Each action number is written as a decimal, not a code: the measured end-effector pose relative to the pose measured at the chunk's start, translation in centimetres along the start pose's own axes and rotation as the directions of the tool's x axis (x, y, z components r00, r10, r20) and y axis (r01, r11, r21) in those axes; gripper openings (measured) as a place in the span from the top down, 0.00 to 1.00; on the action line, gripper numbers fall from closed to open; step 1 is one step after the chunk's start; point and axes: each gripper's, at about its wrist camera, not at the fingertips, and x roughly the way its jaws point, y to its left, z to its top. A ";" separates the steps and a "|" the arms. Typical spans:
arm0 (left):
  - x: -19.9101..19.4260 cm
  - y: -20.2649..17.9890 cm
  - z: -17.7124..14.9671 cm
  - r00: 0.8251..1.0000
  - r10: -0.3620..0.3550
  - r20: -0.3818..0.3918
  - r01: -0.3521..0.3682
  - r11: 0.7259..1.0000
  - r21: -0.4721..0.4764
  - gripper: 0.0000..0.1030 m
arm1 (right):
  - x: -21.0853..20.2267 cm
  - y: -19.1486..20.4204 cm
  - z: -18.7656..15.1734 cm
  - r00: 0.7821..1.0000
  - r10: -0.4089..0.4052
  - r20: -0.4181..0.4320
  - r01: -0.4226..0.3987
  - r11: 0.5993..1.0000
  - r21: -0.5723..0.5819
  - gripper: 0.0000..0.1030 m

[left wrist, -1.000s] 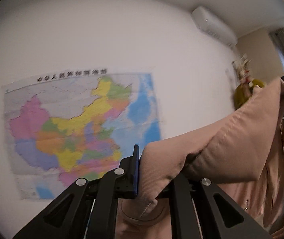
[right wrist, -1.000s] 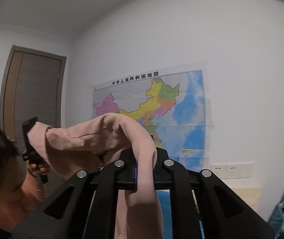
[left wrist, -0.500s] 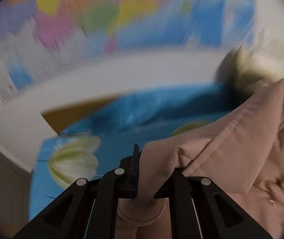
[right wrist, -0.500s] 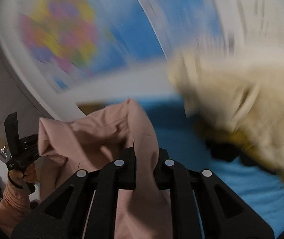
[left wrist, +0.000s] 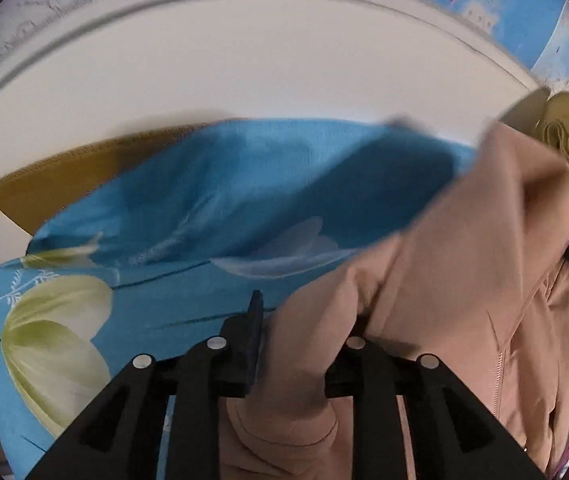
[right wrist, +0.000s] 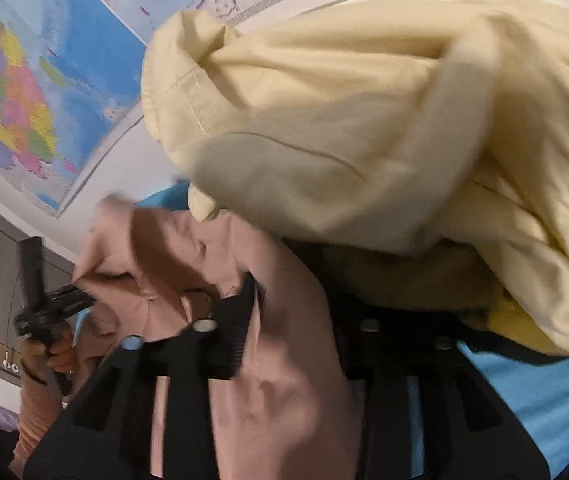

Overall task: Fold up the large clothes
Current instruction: 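Lay the pink jacket flat on the blue sheet and open both tools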

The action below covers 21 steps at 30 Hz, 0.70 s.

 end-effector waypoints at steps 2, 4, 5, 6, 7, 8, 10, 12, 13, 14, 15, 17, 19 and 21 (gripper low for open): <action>-1.8 0.5 -0.8 0.998 -0.045 0.047 0.046 0.999 -0.004 0.55 | -2.8 0.4 -1.1 0.998 -0.049 0.034 0.051 0.997 -0.062 0.36; -3.8 1.2 -1.8 0.989 -0.096 0.108 0.098 0.995 -0.005 0.45 | -5.9 0.8 -3.3 0.997 -0.055 0.051 0.062 0.987 -0.146 0.23; -5.2 1.7 -2.5 0.981 -0.134 0.144 0.134 0.991 0.007 0.43 | -7.0 0.9 -4.5 0.997 -0.059 0.045 0.066 0.983 -0.173 0.21; -6.4 1.9 -3.3 0.974 -0.159 0.162 0.157 0.987 0.023 0.39 | -8.1 0.7 -6.2 0.997 -0.061 0.035 0.067 0.978 -0.196 0.19; -7.3 2.1 -4.0 0.970 -0.171 0.175 0.167 0.985 0.034 0.38 | -8.8 0.3 -7.8 0.998 -0.061 0.015 0.063 0.977 -0.204 0.18; -7.9 2.3 -4.7 0.966 -0.178 0.186 0.172 0.984 0.049 0.36 | -9.3 -0.2 -9.4 0.998 -0.062 -0.012 0.058 0.977 -0.203 0.18; -8.9 2.7 -7.0 0.963 -0.191 0.187 0.177 0.980 0.091 0.35 | -9.9 -1.8 -12.8 0.996 -0.053 -0.071 0.041 0.985 -0.166 0.18; -9.1 2.9 -8.8 0.966 -0.194 0.170 0.177 0.978 0.110 0.34 | -10.0 -3.2 -15.9 0.991 -0.030 -0.128 0.015 0.993 -0.120 0.19; -9.0 2.8 -9.8 0.969 -0.190 0.160 0.172 0.978 0.121 0.34 | -10.1 -3.7 -17.7 0.988 -0.046 -0.148 0.030 0.993 -0.110 0.24; -8.9 3.0 -10.9 0.972 -0.180 0.153 0.162 0.979 0.125 0.34 | -10.3 -3.8 -18.4 0.987 -0.027 -0.160 0.011 0.995 -0.103 0.43; -9.0 3.2 -11.7 0.973 -0.175 0.148 0.157 0.980 0.123 0.34 | -10.4 -3.8 -18.9 0.986 0.006 -0.165 -0.021 0.996 -0.088 0.72; -8.7 4.0 -12.8 0.973 -0.179 0.144 0.165 0.981 0.105 0.34 | -11.0 -3.0 -18.6 0.990 0.005 -0.143 -0.016 0.997 -0.079 0.96; -9.2 4.7 -13.5 0.972 -0.179 0.150 0.168 0.982 0.083 0.35 | -13.3 -1.2 -16.7 0.995 -0.070 -0.070 0.060 0.988 -0.141 0.97; -9.5 5.2 -14.0 0.971 -0.175 0.160 0.164 0.983 0.082 0.35 | -15.7 0.6 -13.8 0.993 -0.117 0.019 0.119 0.976 -0.185 0.97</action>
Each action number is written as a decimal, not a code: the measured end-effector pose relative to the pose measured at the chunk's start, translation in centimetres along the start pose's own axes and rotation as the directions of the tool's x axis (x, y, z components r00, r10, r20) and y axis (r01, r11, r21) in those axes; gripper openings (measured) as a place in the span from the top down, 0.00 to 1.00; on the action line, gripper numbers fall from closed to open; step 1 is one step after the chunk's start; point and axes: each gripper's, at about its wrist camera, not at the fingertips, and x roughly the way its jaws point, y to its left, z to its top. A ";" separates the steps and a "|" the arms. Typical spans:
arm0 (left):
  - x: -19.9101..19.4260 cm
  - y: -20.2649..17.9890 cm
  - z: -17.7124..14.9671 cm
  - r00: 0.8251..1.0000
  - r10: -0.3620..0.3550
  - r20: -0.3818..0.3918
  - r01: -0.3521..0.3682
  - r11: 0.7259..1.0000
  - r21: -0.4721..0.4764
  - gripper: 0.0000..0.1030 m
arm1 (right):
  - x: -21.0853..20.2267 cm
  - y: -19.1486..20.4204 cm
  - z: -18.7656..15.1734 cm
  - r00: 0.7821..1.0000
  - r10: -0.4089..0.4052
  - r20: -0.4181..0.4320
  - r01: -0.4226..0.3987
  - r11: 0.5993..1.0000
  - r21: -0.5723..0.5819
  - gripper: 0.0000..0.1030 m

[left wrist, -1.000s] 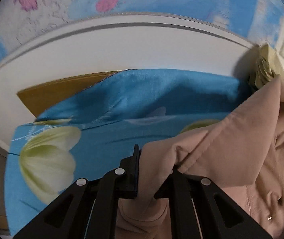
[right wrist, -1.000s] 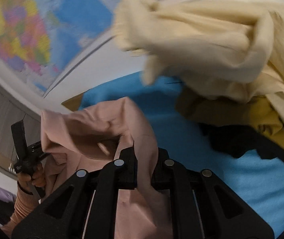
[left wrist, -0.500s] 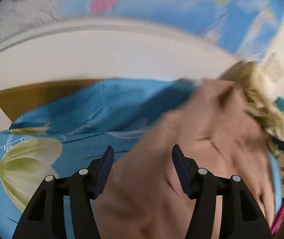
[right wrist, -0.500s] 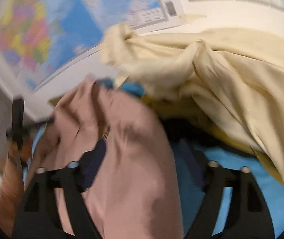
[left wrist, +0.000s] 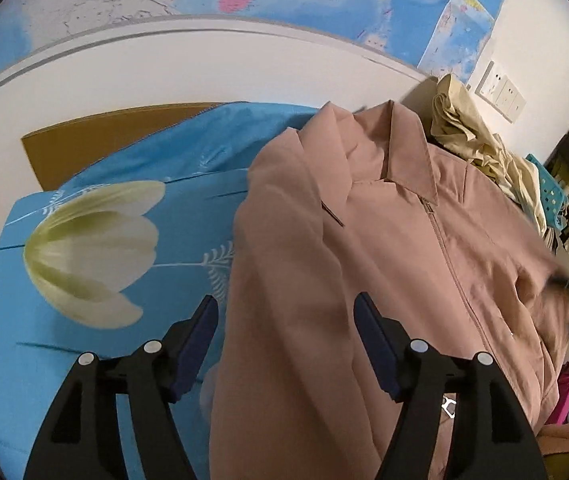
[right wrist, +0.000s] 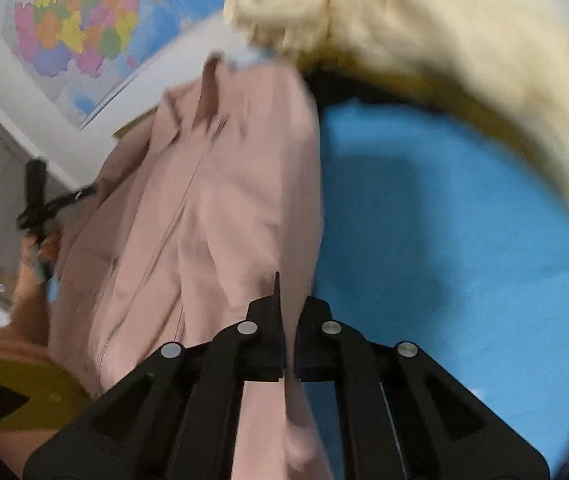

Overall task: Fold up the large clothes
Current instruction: 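Lay the pink jacket flat on the blue sheet and open both tools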

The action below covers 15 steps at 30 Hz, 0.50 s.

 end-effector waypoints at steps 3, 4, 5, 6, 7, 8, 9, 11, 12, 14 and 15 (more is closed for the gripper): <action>-1.2 -0.3 -0.5 1.000 0.027 0.013 -0.027 0.999 0.023 0.35 | -2.0 -0.3 3.7 0.985 -0.151 0.086 0.154 0.987 -0.034 0.97; -1.5 -0.3 -0.7 0.999 0.031 0.016 -0.032 0.999 0.026 0.35 | -1.7 -1.4 4.8 0.976 -0.197 0.096 0.199 0.980 -0.011 0.96; -1.8 -0.3 -1.1 0.999 0.031 0.020 -0.032 0.999 0.028 0.35 | -1.3 -2.4 4.9 0.967 -0.239 0.089 0.240 0.971 0.003 0.96; -2.0 -0.4 -1.7 0.999 0.030 0.016 -0.030 0.999 0.032 0.35 | -0.2 -3.2 5.1 0.955 -0.290 0.069 0.289 0.957 0.014 0.96; -2.2 -0.5 -2.2 0.999 0.034 0.013 -0.035 0.999 0.037 0.35 | 1.6 -4.4 4.8 0.944 -0.329 0.028 0.328 0.944 0.032 0.95; -2.3 -0.6 -2.7 0.999 0.037 0.009 -0.037 0.998 0.044 0.34 | 2.8 -5.7 4.2 0.942 -0.336 -0.006 0.336 0.940 0.060 0.93; -2.6 -0.7 -3.3 0.999 0.038 0.002 -0.038 0.998 0.054 0.33 | 4.0 -6.8 3.5 0.943 -0.329 -0.041 0.331 0.939 0.095 0.87; -3.0 -1.1 -4.6 0.999 0.038 -0.011 -0.037 0.997 0.063 0.29 | 5.8 -8.5 1.9 0.951 -0.297 -0.085 0.307 0.939 0.155 0.83; -3.3 -1.4 -5.5 0.999 0.033 -0.015 -0.032 0.997 0.075 0.28 | 6.0 -8.9 1.1 0.957 -0.275 -0.088 0.287 0.942 0.176 0.74; -3.8 -2.0 -6.9 0.999 0.032 -0.016 -0.031 0.994 0.103 0.27 | 5.5 -8.9 0.0 0.965 -0.256 -0.060 0.263 0.944 0.197 0.55; -4.1 -2.5 -7.8 0.999 0.030 -0.016 -0.028 0.992 0.121 0.25 | 5.0 -8.6 -0.6 0.968 -0.249 -0.035 0.251 0.947 0.199 0.47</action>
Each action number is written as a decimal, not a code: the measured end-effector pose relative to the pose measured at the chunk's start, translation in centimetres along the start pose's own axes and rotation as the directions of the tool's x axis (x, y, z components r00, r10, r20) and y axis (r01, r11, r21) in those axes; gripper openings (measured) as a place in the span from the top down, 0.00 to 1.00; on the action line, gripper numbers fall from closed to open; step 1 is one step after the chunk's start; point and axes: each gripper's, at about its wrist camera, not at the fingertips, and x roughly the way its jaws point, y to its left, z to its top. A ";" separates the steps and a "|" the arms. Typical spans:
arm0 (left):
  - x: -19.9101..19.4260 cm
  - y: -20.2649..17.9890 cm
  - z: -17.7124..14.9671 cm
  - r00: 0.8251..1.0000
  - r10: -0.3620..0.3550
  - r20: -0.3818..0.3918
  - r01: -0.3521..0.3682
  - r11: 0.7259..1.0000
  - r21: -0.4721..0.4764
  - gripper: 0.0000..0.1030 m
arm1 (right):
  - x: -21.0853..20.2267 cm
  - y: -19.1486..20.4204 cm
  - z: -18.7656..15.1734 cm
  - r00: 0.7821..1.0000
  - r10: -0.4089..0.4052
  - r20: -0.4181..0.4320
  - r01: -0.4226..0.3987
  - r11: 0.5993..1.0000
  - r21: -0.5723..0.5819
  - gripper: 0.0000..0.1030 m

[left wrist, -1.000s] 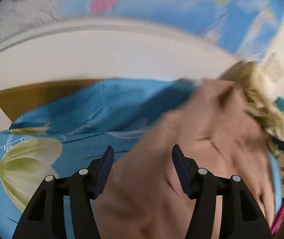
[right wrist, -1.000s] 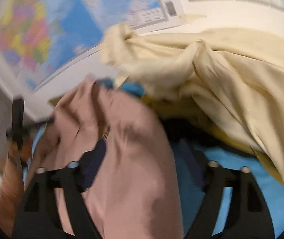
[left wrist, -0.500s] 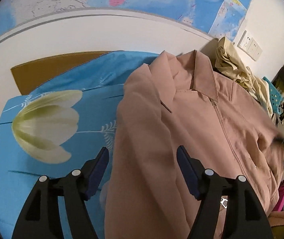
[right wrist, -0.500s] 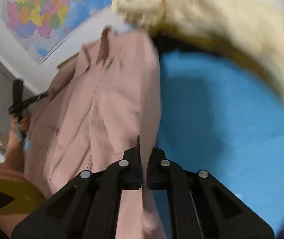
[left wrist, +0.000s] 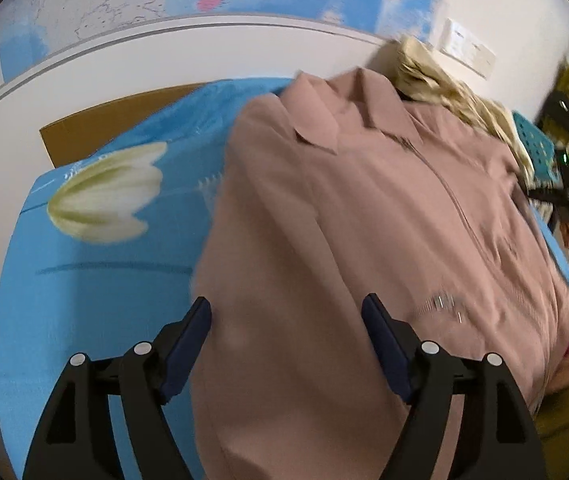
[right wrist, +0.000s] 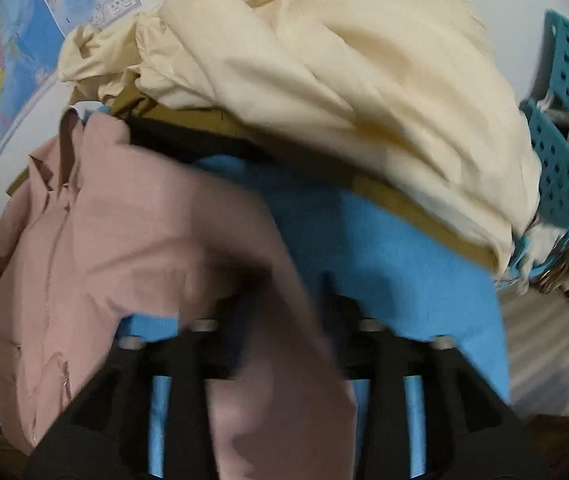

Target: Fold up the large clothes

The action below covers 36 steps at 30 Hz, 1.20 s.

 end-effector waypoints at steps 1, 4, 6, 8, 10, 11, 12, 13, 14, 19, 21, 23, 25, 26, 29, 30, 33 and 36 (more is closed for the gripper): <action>-0.2 -0.4 -0.4 1.000 -0.001 0.006 0.001 1.000 0.010 0.24 | -0.4 0.0 -0.5 1.000 0.011 0.010 -0.011 1.000 -0.002 0.45; 0.4 -0.9 -1.5 1.000 0.024 -0.015 -0.024 0.999 0.026 0.36 | -2.2 0.3 -2.7 0.997 0.068 0.039 -0.068 0.998 -0.003 0.36; 1.1 0.1 -1.4 0.998 0.037 -0.041 -0.038 0.999 -0.018 0.84 | -3.1 -0.2 -3.9 0.994 0.106 0.039 -0.106 0.994 -0.012 0.36; 0.7 2.4 -0.5 0.999 0.015 -0.028 -0.018 0.992 -0.127 0.97 | -3.6 -0.6 -4.8 0.992 0.121 0.034 -0.120 0.992 -0.029 0.36; -1.1 4.6 0.7 0.999 0.041 0.025 -0.035 0.980 -0.194 0.97 | -4.0 -0.6 -5.7 0.992 0.127 0.025 -0.126 0.991 -0.045 0.36; -2.0 5.6 1.3 0.995 0.082 0.049 -0.070 0.973 -0.219 0.97 | -4.2 -0.7 -5.9 0.992 0.126 0.023 -0.125 0.991 -0.048 0.36; -2.7 6.4 1.8 0.992 0.114 0.057 -0.098 0.967 -0.237 0.97 | -4.2 -0.9 -6.1 0.991 0.134 0.021 -0.133 0.990 -0.053 0.36; -3.3 7.3 2.2 0.985 0.160 0.061 -0.140 0.955 -0.261 0.97 | -4.4 -1.1 -6.5 0.991 0.133 0.019 -0.132 0.990 -0.057 0.36; -3.5 8.2 2.7 0.968 0.248 0.042 -0.227 0.934 -0.275 0.96 | -4.5 -1.3 -6.8 0.992 0.126 0.021 -0.125 0.991 -0.053 0.36; -1.1 8.9 3.4 0.861 0.503 -0.079 -0.504 0.822 -0.265 0.74 | -4.4 -1.9 -8.7 0.990 0.142 0.008 -0.141 0.989 -0.036 0.36; -1.0 7.9 3.5 0.841 0.539 -0.052 -0.533 0.806 -0.259 0.52 | -4.4 -1.6 -9.1 0.990 0.139 0.012 -0.138 0.989 -0.051 0.42; -2.1 7.3 3.7 0.859 0.511 0.025 -0.483 0.828 -0.286 0.50 | -4.4 -1.8 -9.1 0.984 0.176 -0.011 -0.176 0.983 -0.043 0.79; -3.7 7.2 3.9 0.897 0.430 0.099 -0.378 0.865 -0.331 0.49 | -4.7 -2.2 -8.6 0.978 0.208 -0.011 -0.208 0.978 -0.016 0.99; -4.0 7.0 4.1 0.900 0.418 0.123 -0.360 0.872 -0.332 0.49 | -5.1 -2.3 -8.3 0.979 0.202 -0.001 -0.202 0.979 -0.019 0.99; -5.6 5.5 4.6 0.899 0.391 0.198 -0.322 0.896 -0.304 0.49 | -7.9 -2.6 -6.9 0.967 0.244 0.074 -0.244 0.970 -0.010 0.99; -6.0 5.0 4.7 0.903 0.369 0.220 -0.301 0.908 -0.290 0.48 | -8.6 -2.6 -6.5 0.965 0.246 0.093 -0.246 0.969 -0.014 0.99; -6.6 3.3 4.8 0.910 0.312 0.274 -0.250 0.939 -0.238 0.47 | -9.4 -2.8 -5.7 0.984 0.135 0.114 -0.132 0.991 -0.033 0.50; -6.1 0.9 4.5 0.924 0.238 0.301 -0.193 0.966 -0.173 0.44 | -7.2 -3.2 -6.6 0.993 0.104 0.053 -0.104 0.995 -0.010 0.49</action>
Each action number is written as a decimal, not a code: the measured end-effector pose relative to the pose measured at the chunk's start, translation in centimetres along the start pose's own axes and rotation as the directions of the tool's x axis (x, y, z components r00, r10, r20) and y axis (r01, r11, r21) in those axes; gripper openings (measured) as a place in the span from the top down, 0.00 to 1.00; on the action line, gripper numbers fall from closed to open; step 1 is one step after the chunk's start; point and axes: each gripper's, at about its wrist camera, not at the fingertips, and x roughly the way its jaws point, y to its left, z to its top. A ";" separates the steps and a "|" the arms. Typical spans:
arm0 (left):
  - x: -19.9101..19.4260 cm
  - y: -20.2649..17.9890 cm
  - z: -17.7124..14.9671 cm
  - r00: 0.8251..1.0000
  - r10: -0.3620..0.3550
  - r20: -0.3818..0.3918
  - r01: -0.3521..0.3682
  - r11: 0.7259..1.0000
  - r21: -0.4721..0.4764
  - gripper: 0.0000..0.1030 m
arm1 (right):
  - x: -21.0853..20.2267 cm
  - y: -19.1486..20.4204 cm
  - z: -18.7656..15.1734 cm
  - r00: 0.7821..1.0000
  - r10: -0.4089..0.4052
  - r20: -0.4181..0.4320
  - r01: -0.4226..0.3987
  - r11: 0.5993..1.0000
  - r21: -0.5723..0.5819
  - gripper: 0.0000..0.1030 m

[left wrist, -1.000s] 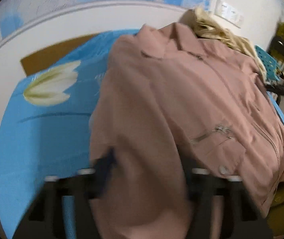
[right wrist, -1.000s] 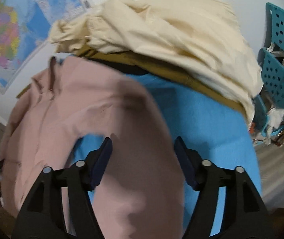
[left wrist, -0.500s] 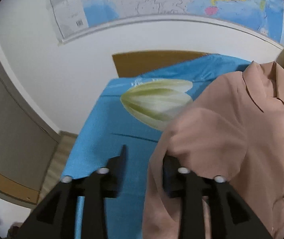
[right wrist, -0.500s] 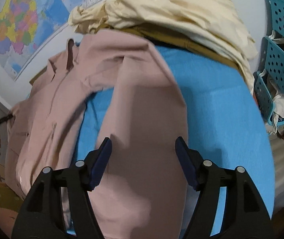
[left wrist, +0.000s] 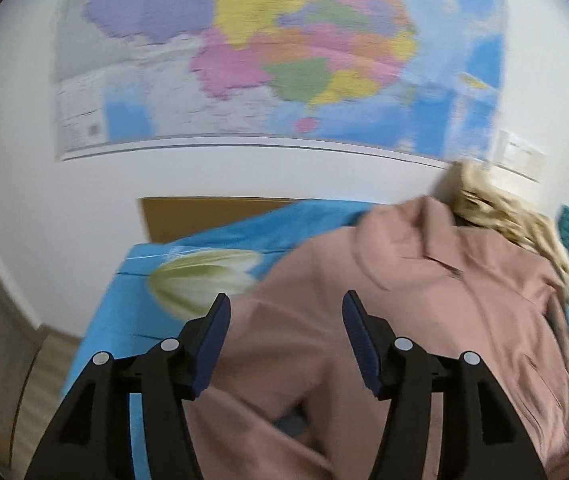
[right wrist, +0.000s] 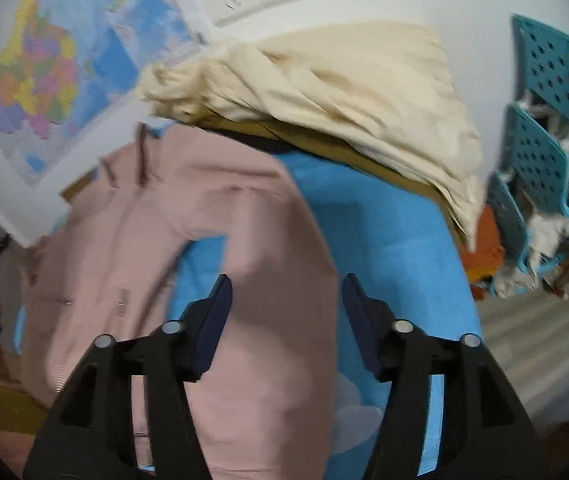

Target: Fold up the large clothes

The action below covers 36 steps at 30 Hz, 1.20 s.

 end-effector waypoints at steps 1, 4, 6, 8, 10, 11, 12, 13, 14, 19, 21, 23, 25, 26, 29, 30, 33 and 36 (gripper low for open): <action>0.1 -0.6 -0.2 1.000 -0.024 -0.005 0.024 1.000 0.007 0.43 | 1.1 -0.3 -0.8 1.000 -0.007 -0.030 0.007 1.000 0.013 0.49; 1.0 -2.5 -0.8 0.996 -0.078 -0.032 0.079 0.996 0.043 0.42 | 2.2 -0.8 -2.2 0.999 -0.030 -0.029 0.031 0.999 0.028 0.50; 1.8 -3.7 -1.2 0.992 -0.114 -0.059 0.118 0.991 0.060 0.42 | 2.1 -0.6 -2.7 0.999 -0.035 -0.015 0.035 0.999 0.022 0.52; 2.6 -4.5 -1.6 0.987 -0.142 -0.076 0.147 0.987 0.062 0.42 | 2.3 -0.2 -3.1 1.000 -0.008 -0.026 0.008 1.000 0.017 0.87; 3.4 -5.3 -1.9 0.980 -0.174 -0.095 0.180 0.982 0.062 0.42 | 2.6 -0.3 -3.4 0.999 0.026 -0.032 -0.024 0.999 0.045 0.97; 3.9 -5.9 -2.0 0.977 -0.183 -0.107 0.191 0.979 0.066 0.42 | 2.2 -0.6 -3.2 0.996 0.083 -0.015 -0.082 0.994 0.075 0.98; 4.0 -6.2 -2.1 0.975 -0.193 -0.113 0.202 0.977 0.069 0.42 | 1.3 -0.7 -2.7 0.990 0.138 0.014 -0.138 0.985 0.107 0.98; 4.4 -6.7 -2.2 0.970 -0.210 -0.123 0.219 0.973 0.072 0.42 | 0.2 -0.2 -2.1 0.985 0.165 0.046 -0.169 0.980 0.106 0.98; 4.4 -6.9 -2.2 0.967 -0.221 -0.128 0.232 0.970 0.074 0.42 | -0.9 0.6 -1.4 0.981 0.178 0.073 -0.183 0.980 0.075 0.98; 4.7 -8.7 -1.9 0.946 -0.297 -0.128 0.311 0.944 0.110 0.42 | -7.1 9.6 3.8 0.942 0.307 0.138 -0.280 0.942 -0.184 0.98; 4.7 -8.9 -1.7 0.931 -0.344 -0.125 0.356 0.929 0.097 0.42 | -7.8 14.1 6.1 0.926 0.363 0.108 -0.317 0.899 -0.301 0.98; 4.6 -9.1 -1.4 0.912 -0.394 -0.118 0.404 0.911 0.085 0.42 | -7.2 18.5 8.1 0.912 0.405 0.058 -0.354 0.852 -0.387 0.98; 4.4 -9.3 -1.2 0.901 -0.420 -0.108 0.430 0.898 0.093 0.42 | -5.3 22.7 9.6 0.896 0.444 -0.014 -0.403 0.799 -0.446 0.98; 4.2 -9.2 -1.2 0.895 -0.435 -0.101 0.444 0.891 0.094 0.42 | -4.4 24.1 9.9 0.891 0.453 -0.043 -0.420 0.783 -0.460 0.98; 3.8 -9.0 -1.3 0.889 -0.447 -0.100 0.455 0.886 0.087 0.42 | 1.3 29.1 10.8 0.855 0.487 -0.178 -0.509 0.723 -0.467 0.98; 3.7 -8.8 -1.4 0.888 -0.448 -0.101 0.456 0.886 0.085 0.42 | 3.5 30.7 10.9 0.840 0.496 -0.222 -0.538 0.706 -0.460 0.98; 3.4 -8.0 -1.9 0.885 -0.453 -0.103 0.461 0.885 0.071 0.38 | 9.6 33.6 11.0 0.803 0.507 -0.313 -0.596 0.700 -0.394 0.98; 3.5 -7.6 -2.4 0.883 -0.454 -0.120 0.463 0.884 0.065 0.34 | 15.3 35.1 10.9 0.795 0.491 -0.357 -0.598 0.735 -0.321 0.93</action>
